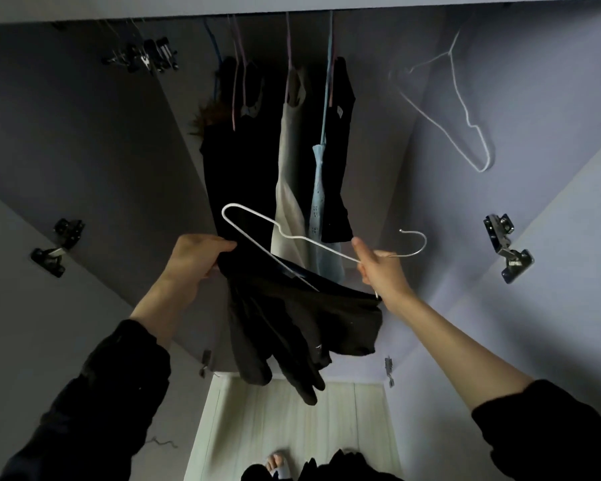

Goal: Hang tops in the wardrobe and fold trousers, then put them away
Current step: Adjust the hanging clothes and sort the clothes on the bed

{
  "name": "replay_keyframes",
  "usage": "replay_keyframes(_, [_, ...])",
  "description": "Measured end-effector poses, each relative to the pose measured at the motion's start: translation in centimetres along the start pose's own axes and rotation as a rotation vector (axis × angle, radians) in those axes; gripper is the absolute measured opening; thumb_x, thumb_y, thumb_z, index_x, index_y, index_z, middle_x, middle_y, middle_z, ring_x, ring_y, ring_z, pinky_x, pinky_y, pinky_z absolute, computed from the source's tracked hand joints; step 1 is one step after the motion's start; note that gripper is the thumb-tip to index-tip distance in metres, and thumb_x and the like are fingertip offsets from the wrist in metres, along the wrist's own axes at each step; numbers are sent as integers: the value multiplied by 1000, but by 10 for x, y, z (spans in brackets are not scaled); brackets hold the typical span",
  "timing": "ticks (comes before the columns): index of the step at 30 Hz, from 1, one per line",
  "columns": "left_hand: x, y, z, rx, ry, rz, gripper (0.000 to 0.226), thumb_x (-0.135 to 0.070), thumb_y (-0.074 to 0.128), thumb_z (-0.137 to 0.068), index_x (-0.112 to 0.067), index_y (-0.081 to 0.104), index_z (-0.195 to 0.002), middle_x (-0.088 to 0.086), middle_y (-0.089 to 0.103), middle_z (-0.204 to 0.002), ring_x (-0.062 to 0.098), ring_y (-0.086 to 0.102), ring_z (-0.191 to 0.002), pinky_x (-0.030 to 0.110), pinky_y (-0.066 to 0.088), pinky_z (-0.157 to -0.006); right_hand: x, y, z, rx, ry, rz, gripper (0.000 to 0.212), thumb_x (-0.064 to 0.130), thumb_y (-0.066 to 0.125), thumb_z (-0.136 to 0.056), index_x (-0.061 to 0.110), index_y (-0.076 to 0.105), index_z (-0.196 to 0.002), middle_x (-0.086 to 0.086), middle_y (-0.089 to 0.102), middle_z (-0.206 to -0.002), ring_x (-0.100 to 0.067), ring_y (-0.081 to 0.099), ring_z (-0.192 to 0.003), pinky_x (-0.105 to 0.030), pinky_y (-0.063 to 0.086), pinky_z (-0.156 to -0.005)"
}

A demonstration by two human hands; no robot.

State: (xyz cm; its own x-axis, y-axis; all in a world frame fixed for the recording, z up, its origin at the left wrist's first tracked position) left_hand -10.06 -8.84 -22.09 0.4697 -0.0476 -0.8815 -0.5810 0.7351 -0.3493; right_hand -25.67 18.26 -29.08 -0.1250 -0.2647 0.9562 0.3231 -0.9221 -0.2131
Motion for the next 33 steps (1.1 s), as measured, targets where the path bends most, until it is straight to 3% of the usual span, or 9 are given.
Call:
replay_keyframes(4, [10, -16, -8, -79, -28, 44, 17, -7, 64, -82, -11, 63, -65, -10, 48, -33, -1, 42, -27, 10, 26, -33, 22, -7, -1, 46, -94, 127, 59, 36, 58, -91, 16, 30, -44, 9, 28, -36, -8, 23, -36, -18, 24, -40])
replay_keyframes(11, [12, -15, -14, -88, 12, 31, 13, -9, 70, -77, -18, 68, -67, -10, 57, -39, -2, 52, -34, 10, 33, -33, 41, -17, -15, -57, -110, 306, 57, 34, 60, -89, 12, 38, -41, 2, 40, -38, -14, 36, -39, -23, 34, -48])
replay_keyframes(14, [13, -20, -15, -111, 22, -22, 5, -14, 71, -76, -18, 71, -75, -12, 59, -41, 0, 54, -40, 13, 38, -43, 43, -17, -19, -66, -112, 360, 53, 35, 58, -89, 6, 44, -48, -10, 47, -50, -20, 43, -47, -27, 41, -56])
replay_keyframes(16, [18, -19, -15, -91, -1, -22, 6, -12, 70, -78, -17, 70, -74, -11, 59, -41, -1, 55, -38, 12, 37, -40, 43, -16, -21, -53, -101, 423, 50, 37, 57, -90, 4, 47, -55, -15, 48, -57, -24, 46, -53, -33, 47, -63])
replay_keyframes(20, [15, -10, -13, -9, 17, -33, 12, -4, 67, -81, -13, 68, -74, -9, 60, -42, -2, 56, -38, 7, 35, -35, 41, -2, -16, -1, -104, 662, 55, 44, 54, -92, 17, 37, -47, -1, 44, -47, -20, 46, -51, -31, 40, -61])
replay_keyframes(23, [-4, -9, -13, 6, 109, -189, 16, -9, 67, -82, -20, 68, -70, -11, 63, -47, -1, 59, -47, 12, 46, -57, 45, 29, -8, 160, -171, 781, 55, 51, 49, -92, 19, 46, -47, 6, 46, -42, -10, 49, -47, -24, 38, -56])
replay_keyframes(25, [-12, -11, -12, -8, 159, -288, 13, -14, 67, -81, -23, 71, -72, -10, 65, -57, 2, 61, -62, 18, 45, -70, 46, 49, -2, 380, -70, 545, 60, 56, 42, -93, 14, 60, -54, 8, 46, -38, -4, 41, -36, -17, 35, -49])
replay_keyframes(28, [-19, -3, -4, 6, 228, -475, 10, -20, 66, -83, -23, 75, -84, -2, 69, -78, 16, 62, -83, 27, 48, -79, 56, 61, 7, 607, 55, 319, 71, 64, 32, -91, 5, 70, -77, 3, 51, -49, -7, 39, -42, -17, 34, -46])
replay_keyframes(33, [-38, 24, 12, -15, 381, -698, 15, -24, 61, -84, -25, 75, -92, 1, 71, -90, 25, 63, -90, 28, 47, -74, 69, 77, 15, 748, 12, 381, 42, 39, 49, -95, 3, 69, -86, 3, 52, -58, -5, 33, -47, -20, 22, -45])
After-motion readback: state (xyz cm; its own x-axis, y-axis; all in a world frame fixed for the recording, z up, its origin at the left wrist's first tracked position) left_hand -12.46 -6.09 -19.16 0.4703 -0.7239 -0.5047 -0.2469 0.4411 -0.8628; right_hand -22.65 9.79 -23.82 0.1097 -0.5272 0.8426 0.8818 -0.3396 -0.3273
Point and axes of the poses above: each hand's wrist, its own z-axis away from the middle knuckle, its own y-axis out of the palm, x = y × z, the point moved 10 cm from there along -z, towards the middle knuckle
